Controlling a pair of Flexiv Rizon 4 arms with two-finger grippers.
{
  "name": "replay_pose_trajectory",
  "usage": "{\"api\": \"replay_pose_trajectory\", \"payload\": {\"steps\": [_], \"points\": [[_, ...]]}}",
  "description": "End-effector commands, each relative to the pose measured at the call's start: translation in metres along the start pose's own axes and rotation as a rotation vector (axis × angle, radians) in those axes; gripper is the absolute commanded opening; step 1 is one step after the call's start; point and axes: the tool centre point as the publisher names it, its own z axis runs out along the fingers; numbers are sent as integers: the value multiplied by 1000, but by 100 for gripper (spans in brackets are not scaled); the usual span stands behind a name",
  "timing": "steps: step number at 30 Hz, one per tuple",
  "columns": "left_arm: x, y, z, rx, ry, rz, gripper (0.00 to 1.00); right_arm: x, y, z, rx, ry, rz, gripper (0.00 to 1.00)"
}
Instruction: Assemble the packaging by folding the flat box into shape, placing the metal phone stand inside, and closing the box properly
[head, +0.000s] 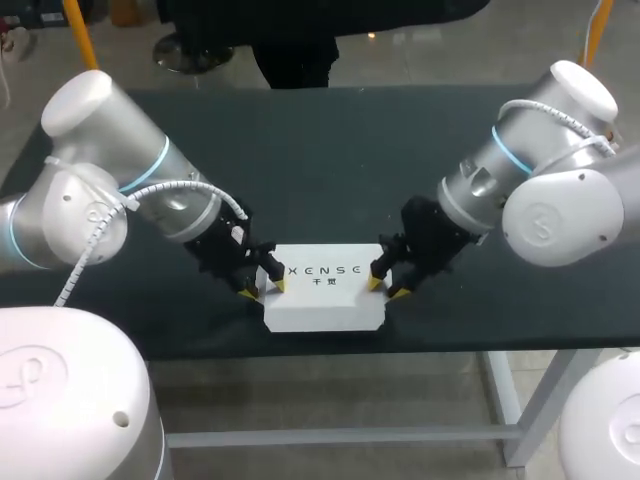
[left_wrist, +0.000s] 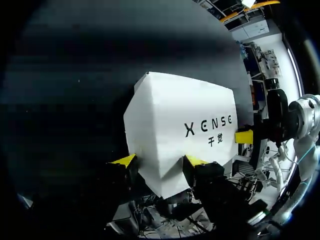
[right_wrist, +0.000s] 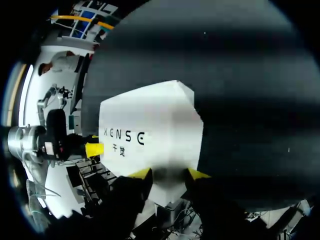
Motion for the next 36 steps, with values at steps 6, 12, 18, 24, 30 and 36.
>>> {"api": "replay_pose_trajectory", "payload": {"steps": [6,12,18,24,30,36], "points": [[0,0,2,0,-2,0,52,0,2,0,8,6,-2,46],[0,0,2,0,-2,0,54,0,2,0,8,6,-2,45],[0,0,2,0,-2,0,56,0,2,0,8,6,-2,45],[3,1,6,-3,-11,12,47,0,1,1,-2,6,-1,46],[4,3,10,1,-3,29,47,-1,2,5,-8,17,-6,46],[4,6,12,3,26,47,49,-1,2,5,-28,46,-18,46]]}}
